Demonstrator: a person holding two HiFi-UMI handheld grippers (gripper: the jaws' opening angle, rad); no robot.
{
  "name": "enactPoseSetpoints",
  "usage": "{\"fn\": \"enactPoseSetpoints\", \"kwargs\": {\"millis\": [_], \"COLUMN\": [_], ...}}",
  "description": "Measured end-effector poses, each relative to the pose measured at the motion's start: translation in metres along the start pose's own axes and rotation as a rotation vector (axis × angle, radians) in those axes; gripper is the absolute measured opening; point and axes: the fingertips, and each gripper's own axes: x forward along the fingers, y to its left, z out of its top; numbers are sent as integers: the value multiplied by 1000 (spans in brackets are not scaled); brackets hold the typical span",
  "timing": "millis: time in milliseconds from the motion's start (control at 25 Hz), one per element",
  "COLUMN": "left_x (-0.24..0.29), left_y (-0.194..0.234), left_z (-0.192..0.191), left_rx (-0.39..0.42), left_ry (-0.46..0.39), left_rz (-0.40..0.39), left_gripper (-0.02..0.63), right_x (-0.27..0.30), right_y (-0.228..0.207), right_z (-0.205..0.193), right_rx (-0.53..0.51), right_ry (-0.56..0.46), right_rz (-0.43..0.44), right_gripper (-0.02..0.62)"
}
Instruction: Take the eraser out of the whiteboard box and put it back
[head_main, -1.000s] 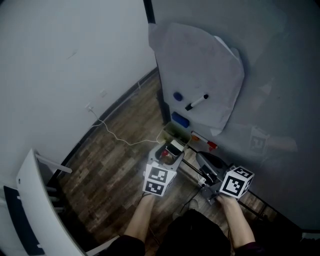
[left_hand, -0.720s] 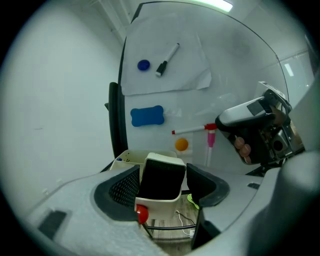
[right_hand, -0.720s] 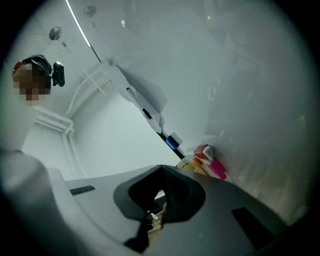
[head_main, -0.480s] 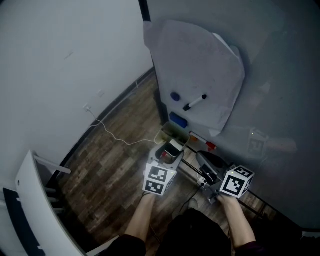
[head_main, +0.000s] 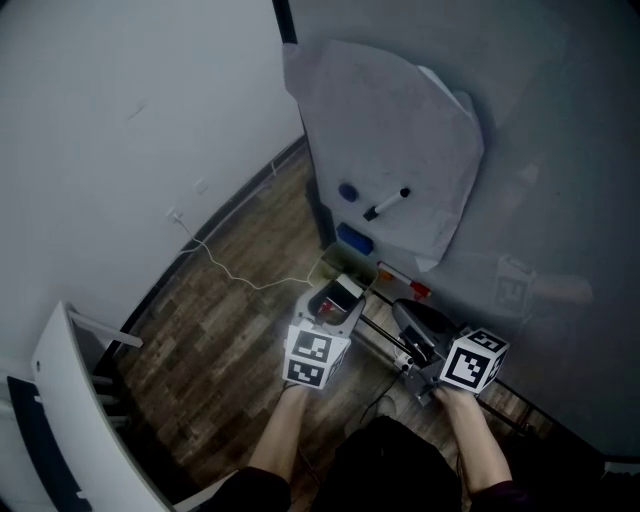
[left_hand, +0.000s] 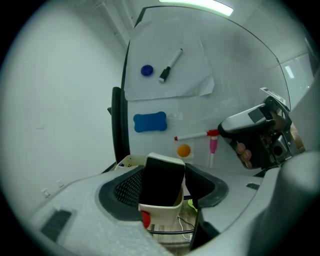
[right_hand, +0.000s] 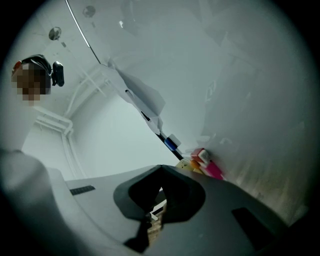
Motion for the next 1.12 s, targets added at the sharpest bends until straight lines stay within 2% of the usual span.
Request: {"fn": "enactPoseSetpoints", "kwargs": {"millis": [760,1120], "left_x": [-38,-60], "left_y": [12,5], "left_z": [69,97], "left_rx": [-33,-64], "left_ry": [-90,-147], "left_rz": [47,28], "left_gripper": [255,255], "right_x": [11,11], "right_y": [36,52], "right_z": [31,44], "right_rx": [-22,-37], "right_ry": [9,-25], "right_rz": [62,93], "right_gripper": [3,3]}}
